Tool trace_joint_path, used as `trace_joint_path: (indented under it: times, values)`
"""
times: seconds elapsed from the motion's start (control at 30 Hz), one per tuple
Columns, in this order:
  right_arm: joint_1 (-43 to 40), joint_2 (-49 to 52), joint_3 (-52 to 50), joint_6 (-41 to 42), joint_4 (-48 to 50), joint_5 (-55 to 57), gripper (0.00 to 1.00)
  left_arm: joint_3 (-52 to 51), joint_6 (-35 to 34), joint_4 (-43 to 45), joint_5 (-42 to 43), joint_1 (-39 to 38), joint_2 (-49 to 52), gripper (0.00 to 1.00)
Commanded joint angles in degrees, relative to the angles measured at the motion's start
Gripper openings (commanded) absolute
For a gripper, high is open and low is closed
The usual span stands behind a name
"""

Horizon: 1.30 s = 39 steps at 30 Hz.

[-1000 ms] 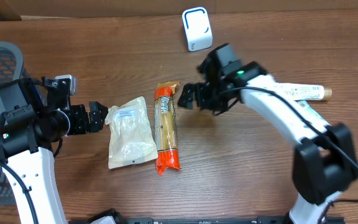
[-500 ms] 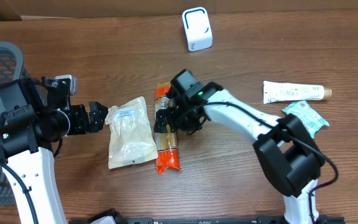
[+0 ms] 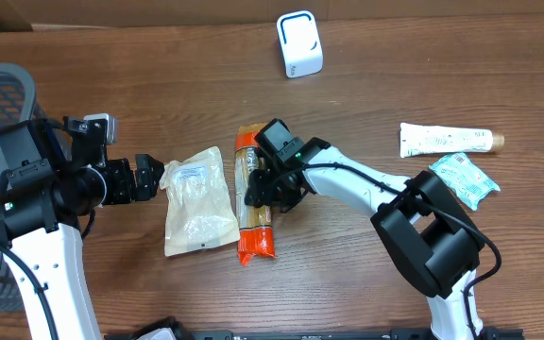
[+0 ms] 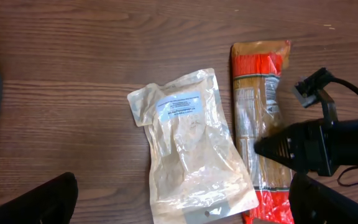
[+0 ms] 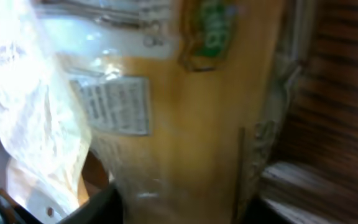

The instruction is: Scan the item barcode

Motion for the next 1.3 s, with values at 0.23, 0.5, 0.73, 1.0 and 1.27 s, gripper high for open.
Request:
trace_joint_path:
  times: [0.23, 0.5, 0.73, 1.0, 1.27]
  values:
    - [-1.7, 0.2, 1.8, -3.8, -6.0, 1.3, 0.04, 0.2, 1.5, 0.2, 0.8, -0.2, 0.1, 0.99]
    - [-3.4, -1.8, 19.5, -5.4, -34.8, 30.3, 0.04, 0.2, 1.5, 0.2, 0.8, -0.2, 0.1, 1.00]
    - [-0.2, -1.1, 22.3, 5.3, -48.1, 57.6, 0.04, 0.2, 1.5, 0.2, 0.8, -0.2, 0.1, 0.99]
    - [2.4, 4.0, 20.5, -8.7, -37.8, 59.0, 0.04, 0.2, 1.5, 0.2, 0.8, -0.2, 0.1, 1.00]
    - [7.7, 8.2, 20.5, -20.9, -31.0, 64.2, 0.34, 0.2, 1.5, 0.2, 0.8, -0.2, 0.1, 0.99]
